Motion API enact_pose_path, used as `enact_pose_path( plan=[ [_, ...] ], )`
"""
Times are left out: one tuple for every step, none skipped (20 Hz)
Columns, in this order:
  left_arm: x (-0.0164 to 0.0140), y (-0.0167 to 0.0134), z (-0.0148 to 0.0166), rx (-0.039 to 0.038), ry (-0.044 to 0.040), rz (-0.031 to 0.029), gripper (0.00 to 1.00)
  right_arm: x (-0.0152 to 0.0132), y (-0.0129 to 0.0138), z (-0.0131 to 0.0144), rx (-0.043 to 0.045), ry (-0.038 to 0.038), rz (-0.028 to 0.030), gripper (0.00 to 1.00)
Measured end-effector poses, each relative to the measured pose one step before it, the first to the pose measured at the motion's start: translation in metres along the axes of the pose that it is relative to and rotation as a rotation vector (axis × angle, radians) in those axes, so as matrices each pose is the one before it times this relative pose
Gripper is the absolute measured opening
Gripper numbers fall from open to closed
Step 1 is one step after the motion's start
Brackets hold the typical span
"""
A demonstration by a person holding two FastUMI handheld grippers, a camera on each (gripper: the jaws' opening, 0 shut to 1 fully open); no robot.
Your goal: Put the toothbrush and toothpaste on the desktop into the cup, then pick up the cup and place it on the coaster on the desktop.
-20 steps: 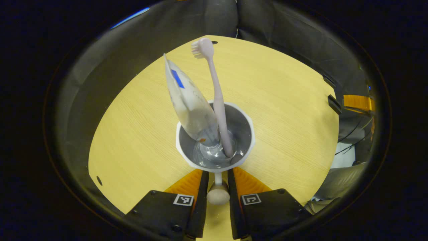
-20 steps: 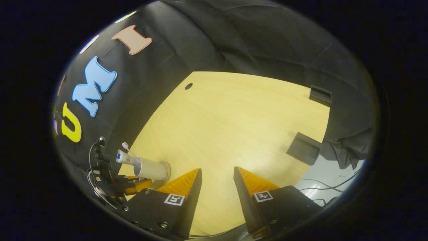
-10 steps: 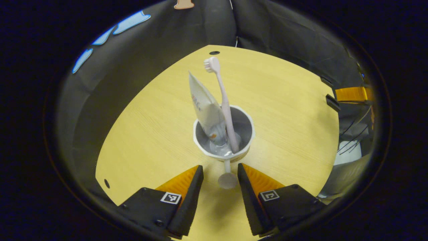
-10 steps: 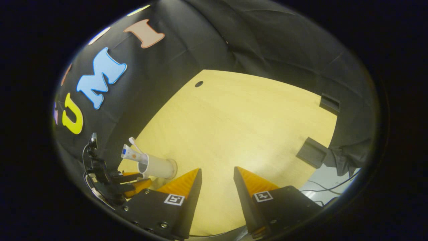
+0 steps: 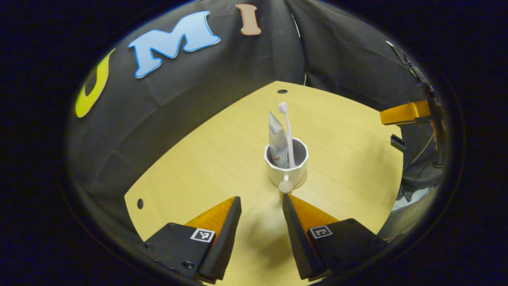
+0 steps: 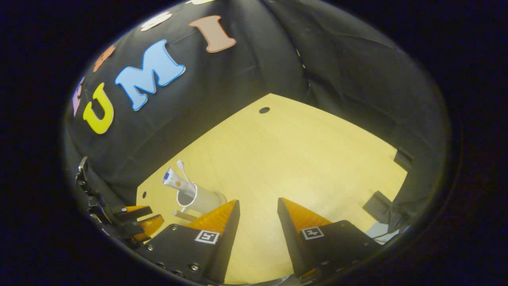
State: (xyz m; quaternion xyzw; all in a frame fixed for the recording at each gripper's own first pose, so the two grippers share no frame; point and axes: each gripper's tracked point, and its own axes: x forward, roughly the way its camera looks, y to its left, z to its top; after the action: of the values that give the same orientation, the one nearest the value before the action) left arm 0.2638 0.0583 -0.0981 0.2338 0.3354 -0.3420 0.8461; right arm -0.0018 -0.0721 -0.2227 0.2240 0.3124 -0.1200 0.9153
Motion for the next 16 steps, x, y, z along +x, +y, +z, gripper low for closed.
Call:
enact_pose_path(
  plan=[
    [-0.01277,0.00190,0.00370,-0.01678,-0.02565,0.02839,0.72,0.00006,0.01332,0.00533,-0.04205,-0.01543,0.01815,0.60],
    [-0.01098,0.00548,0.00441,-0.01890,-0.02423,0.02711,0.72,0.00123,0.01503,0.00680,-0.03323,-0.01817,0.02509,0.60],
    [-0.01156,0.00395,0.00367,-0.01788,-0.02669,0.03057,0.72,0.00054,0.01485,0.00665,-0.02806,-0.01595,0.02564,0.60],
    [-0.00918,0.00610,0.00455,-0.01270,-0.02324,0.02740,0.71,0.00085,0.01390,0.00635,-0.03336,-0.01588,0.02277,0.60],
    [-0.01209,0.00884,0.00481,-0.01488,-0.02589,0.03412,0.71,0.00046,0.01281,0.00736,-0.04370,-0.01625,0.01884,0.60],
    [-0.01014,0.00825,0.00738,-0.01577,-0.02628,0.03413,0.71,0.00082,0.01366,0.00872,-0.04691,-0.01942,0.01919,0.60],
    [-0.00857,0.00608,0.00669,-0.02244,-0.02681,0.03334,0.71,0.00026,0.01356,0.00707,-0.04307,-0.01774,0.02351,0.60],
    [-0.00822,0.00381,0.00576,-0.02612,-0.01911,0.02374,0.72,-0.00055,0.01341,0.00794,-0.03555,-0.01567,0.02325,0.60],
    [-0.00645,0.00433,0.00490,-0.03406,-0.02330,0.02448,0.72,0.00118,0.01158,0.00873,-0.02965,-0.01904,0.01961,0.60],
    [-0.00659,0.00560,0.00832,-0.03395,-0.02712,0.02916,0.72,-0.00722,0.00470,0.00648,-0.02326,-0.02683,0.01889,0.60],
    [-0.01061,0.00836,0.01325,-0.03266,-0.03625,0.03142,0.72,-0.00380,0.01352,0.01514,-0.02510,-0.03070,0.01232,0.60],
    [-0.00651,0.00828,0.01435,-0.02775,-0.04147,0.03009,0.71,-0.00313,0.00849,0.01505,-0.03056,-0.03365,0.00290,0.60],
    [-0.00661,0.00765,0.01765,-0.02072,-0.04123,0.03275,0.71,-0.00151,0.00483,0.01653,-0.03279,-0.03931,-0.00539,0.60],
    [-0.00595,0.00911,0.01782,-0.01177,-0.04240,0.03380,0.71,-0.00115,0.00418,0.01833,-0.03235,-0.04175,-0.00839,0.60],
    [-0.00447,0.00889,0.01791,-0.00701,-0.03935,0.02976,0.71,-0.00181,0.00363,0.01623,-0.01987,-0.04393,-0.00096,0.61],
    [-0.00320,0.00788,0.01668,-0.01066,-0.03784,0.01968,0.71,-0.00120,0.00432,0.01682,-0.00390,-0.03870,0.00593,0.60]
  ],
)
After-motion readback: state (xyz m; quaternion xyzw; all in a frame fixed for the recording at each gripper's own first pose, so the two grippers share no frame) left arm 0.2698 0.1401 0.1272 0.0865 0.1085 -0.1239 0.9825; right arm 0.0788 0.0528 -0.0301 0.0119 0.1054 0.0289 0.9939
